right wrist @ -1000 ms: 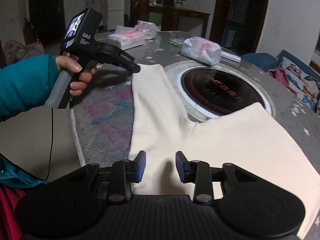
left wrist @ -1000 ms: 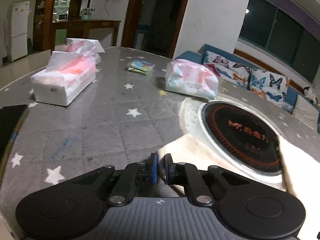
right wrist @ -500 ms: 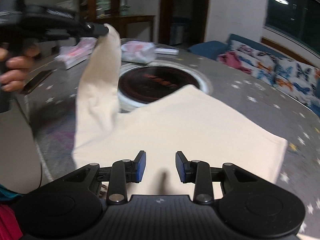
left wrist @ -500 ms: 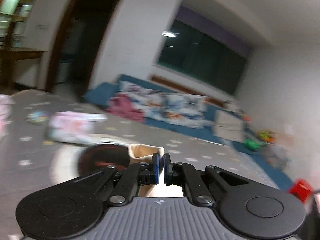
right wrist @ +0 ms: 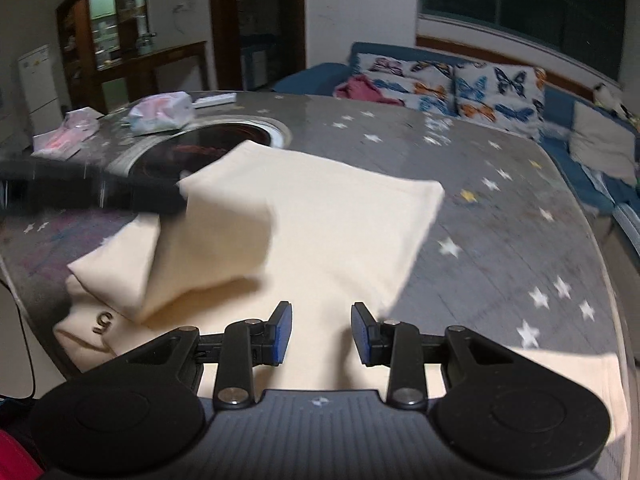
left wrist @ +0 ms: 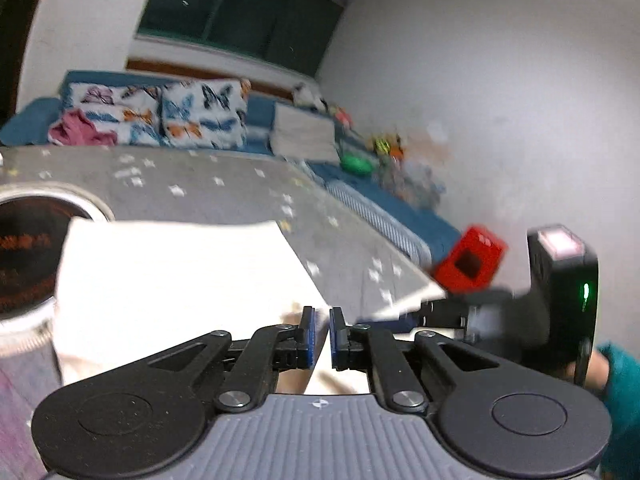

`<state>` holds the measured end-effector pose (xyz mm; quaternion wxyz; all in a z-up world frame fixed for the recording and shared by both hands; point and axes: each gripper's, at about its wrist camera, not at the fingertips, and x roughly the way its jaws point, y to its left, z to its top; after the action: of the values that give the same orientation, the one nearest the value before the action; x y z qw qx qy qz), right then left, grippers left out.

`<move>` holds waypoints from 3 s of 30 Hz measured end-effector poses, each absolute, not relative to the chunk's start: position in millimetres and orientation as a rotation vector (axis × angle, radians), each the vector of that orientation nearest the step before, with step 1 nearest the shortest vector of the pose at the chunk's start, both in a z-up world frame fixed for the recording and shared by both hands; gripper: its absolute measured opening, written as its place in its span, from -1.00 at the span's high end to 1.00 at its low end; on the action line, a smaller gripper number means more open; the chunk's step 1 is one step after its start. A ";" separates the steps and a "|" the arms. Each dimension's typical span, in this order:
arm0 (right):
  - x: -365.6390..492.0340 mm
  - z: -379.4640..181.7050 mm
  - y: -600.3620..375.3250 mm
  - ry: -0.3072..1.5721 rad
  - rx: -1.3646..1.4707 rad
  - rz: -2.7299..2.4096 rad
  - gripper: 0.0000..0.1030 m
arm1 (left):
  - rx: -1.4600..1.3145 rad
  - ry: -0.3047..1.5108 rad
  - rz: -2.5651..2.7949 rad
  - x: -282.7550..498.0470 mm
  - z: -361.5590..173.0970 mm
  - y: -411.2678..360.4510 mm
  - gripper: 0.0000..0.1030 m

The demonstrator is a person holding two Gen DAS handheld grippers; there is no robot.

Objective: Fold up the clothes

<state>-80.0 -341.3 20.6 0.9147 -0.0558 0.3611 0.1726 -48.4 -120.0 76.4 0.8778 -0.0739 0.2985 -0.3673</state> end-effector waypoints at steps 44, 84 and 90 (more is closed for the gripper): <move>-66.5 1.8 -328.9 0.784 -0.086 0.357 0.65 | 0.151 0.598 -0.504 -18.5 34.5 -41.6 0.41; -93.2 8.4 -320.8 0.759 -0.118 0.406 0.35 | 0.240 0.548 -0.544 -18.3 32.7 -32.2 0.95; -105.5 9.6 -314.9 0.751 -0.150 0.441 0.37 | 0.218 0.560 -0.632 -31.7 34.9 -54.3 0.94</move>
<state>-105.5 -314.9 9.6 0.9039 -0.0728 0.3636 0.2132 -31.7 -54.3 34.9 0.9065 0.1055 0.2710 -0.3059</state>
